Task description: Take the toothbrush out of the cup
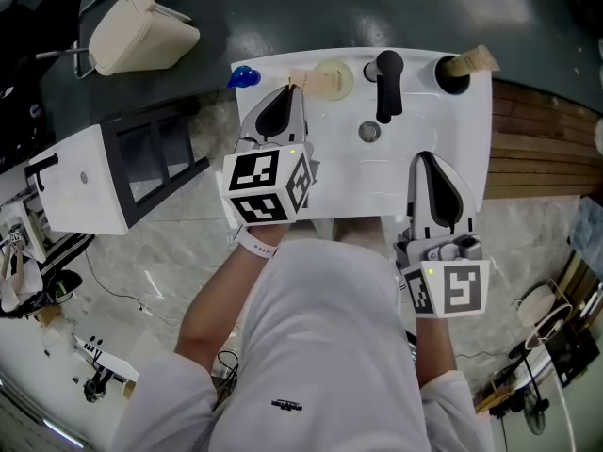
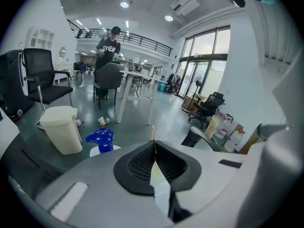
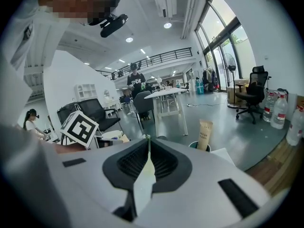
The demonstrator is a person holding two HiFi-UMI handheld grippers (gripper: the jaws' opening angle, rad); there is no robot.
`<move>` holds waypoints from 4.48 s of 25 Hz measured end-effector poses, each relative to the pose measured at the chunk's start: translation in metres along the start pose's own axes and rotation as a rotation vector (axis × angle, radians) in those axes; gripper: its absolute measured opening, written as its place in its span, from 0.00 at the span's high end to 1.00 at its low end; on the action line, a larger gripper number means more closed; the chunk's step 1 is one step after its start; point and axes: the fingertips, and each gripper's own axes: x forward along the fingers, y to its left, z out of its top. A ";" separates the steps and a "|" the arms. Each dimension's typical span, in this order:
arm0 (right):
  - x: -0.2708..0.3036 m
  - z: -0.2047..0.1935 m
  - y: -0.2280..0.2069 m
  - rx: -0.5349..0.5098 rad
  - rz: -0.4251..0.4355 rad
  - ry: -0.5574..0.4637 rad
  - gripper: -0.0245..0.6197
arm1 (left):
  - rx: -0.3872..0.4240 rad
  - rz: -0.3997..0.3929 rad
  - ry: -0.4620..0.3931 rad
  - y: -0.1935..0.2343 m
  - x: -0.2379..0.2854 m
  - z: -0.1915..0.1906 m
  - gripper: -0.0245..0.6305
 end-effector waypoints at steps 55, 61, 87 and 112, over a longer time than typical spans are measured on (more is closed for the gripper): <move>-0.089 0.043 0.010 -0.092 -0.112 -0.205 0.94 | 0.116 -0.207 -0.099 -0.066 -0.171 0.021 0.95; -0.064 0.053 -0.030 -0.092 -0.134 -0.225 0.94 | 0.147 -0.184 -0.054 -0.072 -0.154 0.019 0.95; 0.078 0.026 -0.179 -0.168 -0.142 -0.013 0.84 | 0.130 -0.118 0.072 -0.083 -0.095 -0.002 0.95; 0.062 0.043 -0.165 -0.177 -0.111 -0.109 0.95 | 0.105 -0.138 0.029 -0.086 -0.101 0.002 0.95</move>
